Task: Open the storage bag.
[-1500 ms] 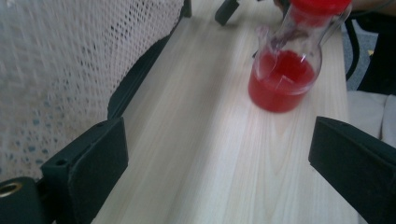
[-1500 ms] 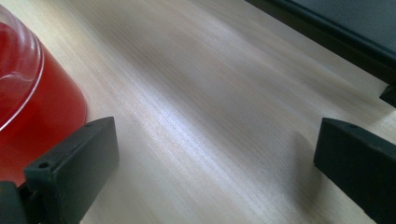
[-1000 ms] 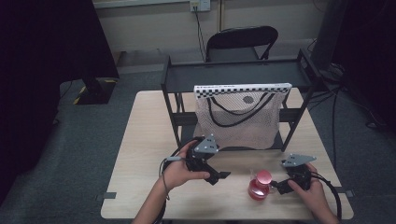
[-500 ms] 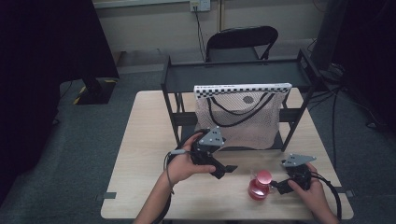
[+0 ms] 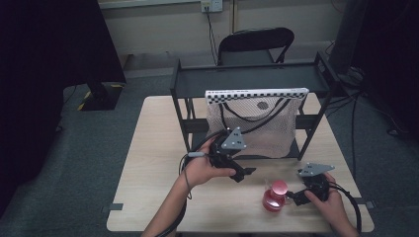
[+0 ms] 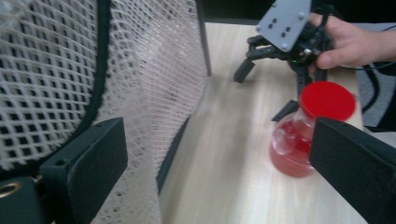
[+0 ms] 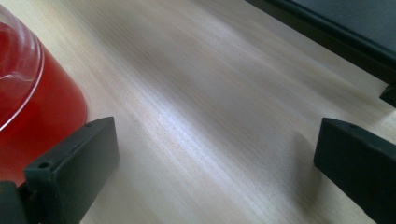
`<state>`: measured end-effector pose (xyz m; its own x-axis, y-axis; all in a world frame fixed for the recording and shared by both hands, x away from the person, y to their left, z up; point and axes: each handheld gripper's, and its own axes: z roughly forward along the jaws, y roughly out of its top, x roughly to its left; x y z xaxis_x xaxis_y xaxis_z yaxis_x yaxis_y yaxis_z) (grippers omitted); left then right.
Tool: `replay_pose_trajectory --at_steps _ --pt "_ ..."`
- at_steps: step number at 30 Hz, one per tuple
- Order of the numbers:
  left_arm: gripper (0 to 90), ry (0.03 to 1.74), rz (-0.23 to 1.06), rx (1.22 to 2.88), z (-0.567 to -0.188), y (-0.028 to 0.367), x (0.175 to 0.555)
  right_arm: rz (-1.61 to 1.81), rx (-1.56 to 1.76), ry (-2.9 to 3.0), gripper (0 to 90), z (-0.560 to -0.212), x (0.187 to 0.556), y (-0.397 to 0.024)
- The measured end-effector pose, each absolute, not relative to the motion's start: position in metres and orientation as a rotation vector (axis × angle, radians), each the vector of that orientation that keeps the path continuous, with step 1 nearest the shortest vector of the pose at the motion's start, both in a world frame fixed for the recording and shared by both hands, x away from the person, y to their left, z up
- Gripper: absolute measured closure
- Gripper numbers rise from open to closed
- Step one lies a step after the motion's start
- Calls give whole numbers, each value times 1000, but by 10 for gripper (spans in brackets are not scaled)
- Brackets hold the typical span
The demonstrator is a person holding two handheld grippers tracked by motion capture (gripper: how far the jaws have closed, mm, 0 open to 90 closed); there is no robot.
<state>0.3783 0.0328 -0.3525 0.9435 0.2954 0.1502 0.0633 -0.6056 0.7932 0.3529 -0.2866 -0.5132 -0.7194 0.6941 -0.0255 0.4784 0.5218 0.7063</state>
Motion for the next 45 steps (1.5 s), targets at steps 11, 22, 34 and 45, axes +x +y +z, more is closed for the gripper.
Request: replay_pose_trajectory --at_steps 11,22,34,45 --pt "44 252 450 2240 -348 25 390 1004 979 2461 0 -513 353 -287" --pt "49 240 525 2249 -350 24 398 1003 979 2461 0 -513 353 -287" --pt "59 180 624 2259 -355 21 402 1002 979 2463 0 -513 353 -287" --pt "82 198 602 2290 -367 21 405 1002 979 2463 0 -513 353 -287"
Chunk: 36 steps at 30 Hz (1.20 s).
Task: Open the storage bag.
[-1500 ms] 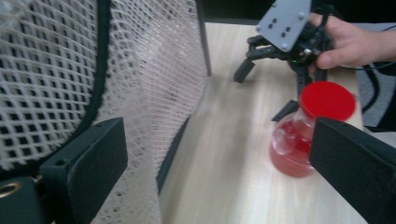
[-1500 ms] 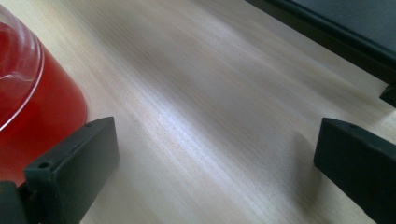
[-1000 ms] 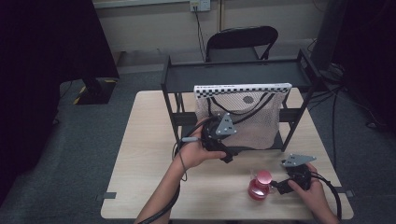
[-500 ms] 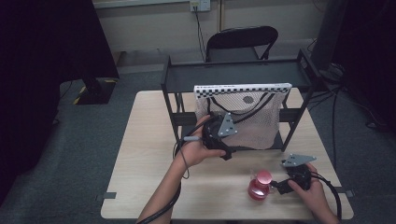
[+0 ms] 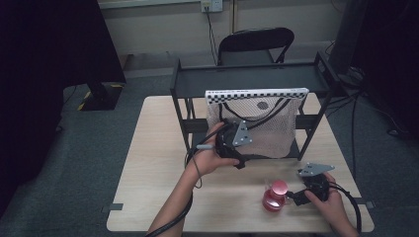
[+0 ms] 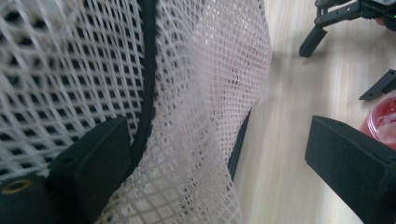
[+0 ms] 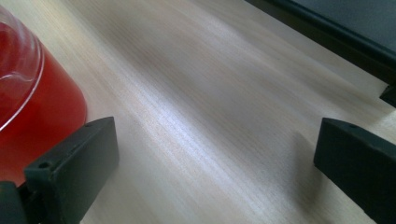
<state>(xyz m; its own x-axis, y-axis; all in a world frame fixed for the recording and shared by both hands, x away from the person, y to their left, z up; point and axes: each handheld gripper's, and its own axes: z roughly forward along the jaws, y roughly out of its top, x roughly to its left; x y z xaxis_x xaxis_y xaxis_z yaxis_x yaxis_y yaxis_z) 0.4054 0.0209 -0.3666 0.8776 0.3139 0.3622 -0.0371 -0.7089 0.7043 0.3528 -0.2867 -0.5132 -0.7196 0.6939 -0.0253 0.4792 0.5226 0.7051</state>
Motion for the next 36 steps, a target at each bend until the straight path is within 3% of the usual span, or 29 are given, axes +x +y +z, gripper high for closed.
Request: replay_pose_trajectory --at_steps 9,16,19,23,29,36 --pt "232 200 499 2254 -365 28 396 1002 979 2463 0 -513 353 -287" --pt "378 238 536 2272 -358 27 379 1002 979 2463 0 -513 353 -287" --pt "474 234 580 2279 -356 25 374 1002 979 2463 0 -513 353 -287" --pt "583 349 539 2246 -353 28 376 1002 979 2463 0 -513 353 -287" --pt "874 490 488 2218 -343 34 375 1002 979 2463 0 -513 353 -287" --pt "895 505 421 2224 -335 36 369 1002 979 2463 0 -513 353 -287"
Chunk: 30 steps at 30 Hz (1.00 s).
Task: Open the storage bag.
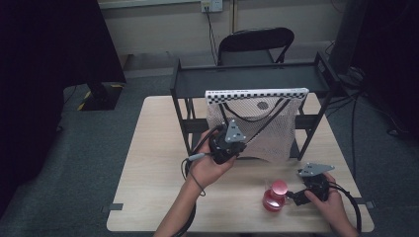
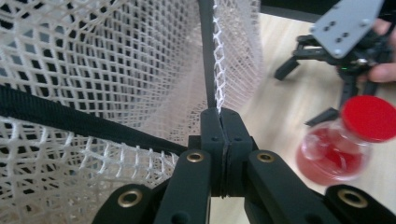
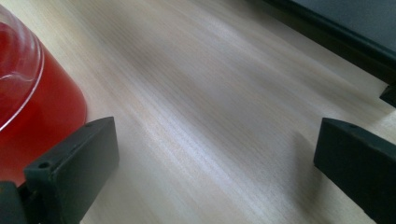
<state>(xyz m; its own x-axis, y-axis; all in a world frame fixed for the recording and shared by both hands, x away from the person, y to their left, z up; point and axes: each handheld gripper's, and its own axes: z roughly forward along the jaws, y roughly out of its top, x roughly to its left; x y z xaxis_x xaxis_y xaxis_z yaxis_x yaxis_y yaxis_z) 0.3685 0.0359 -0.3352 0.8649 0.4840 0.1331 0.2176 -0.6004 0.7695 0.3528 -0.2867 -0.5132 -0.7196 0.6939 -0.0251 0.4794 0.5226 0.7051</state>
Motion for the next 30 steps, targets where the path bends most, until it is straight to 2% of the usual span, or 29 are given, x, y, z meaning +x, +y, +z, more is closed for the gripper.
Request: replay_pose_trajectory --at_steps 11,30 --pt "896 457 243 2152 -324 49 361 1002 979 2462 0 -513 353 -287" --pt "899 350 176 2081 -296 57 342 1002 979 2462 0 -513 353 -287"
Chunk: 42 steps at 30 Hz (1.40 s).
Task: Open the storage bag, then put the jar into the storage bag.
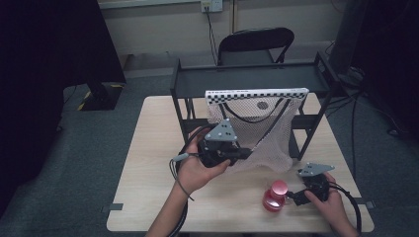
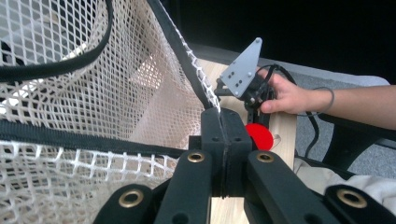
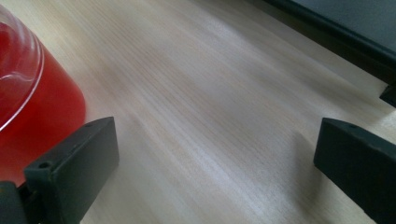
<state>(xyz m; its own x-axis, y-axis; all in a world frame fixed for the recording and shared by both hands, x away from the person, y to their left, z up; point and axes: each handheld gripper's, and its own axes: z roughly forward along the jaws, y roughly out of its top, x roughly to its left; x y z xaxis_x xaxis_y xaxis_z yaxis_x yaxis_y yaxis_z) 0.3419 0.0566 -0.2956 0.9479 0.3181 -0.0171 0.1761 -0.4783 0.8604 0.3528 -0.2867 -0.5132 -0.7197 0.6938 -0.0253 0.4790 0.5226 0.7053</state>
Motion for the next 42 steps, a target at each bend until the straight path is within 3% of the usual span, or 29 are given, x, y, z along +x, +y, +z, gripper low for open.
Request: replay_pose_trajectory --at_steps 42 --pt "898 340 136 2060 -292 62 345 998 1032 2420 15 -508 346 -303"
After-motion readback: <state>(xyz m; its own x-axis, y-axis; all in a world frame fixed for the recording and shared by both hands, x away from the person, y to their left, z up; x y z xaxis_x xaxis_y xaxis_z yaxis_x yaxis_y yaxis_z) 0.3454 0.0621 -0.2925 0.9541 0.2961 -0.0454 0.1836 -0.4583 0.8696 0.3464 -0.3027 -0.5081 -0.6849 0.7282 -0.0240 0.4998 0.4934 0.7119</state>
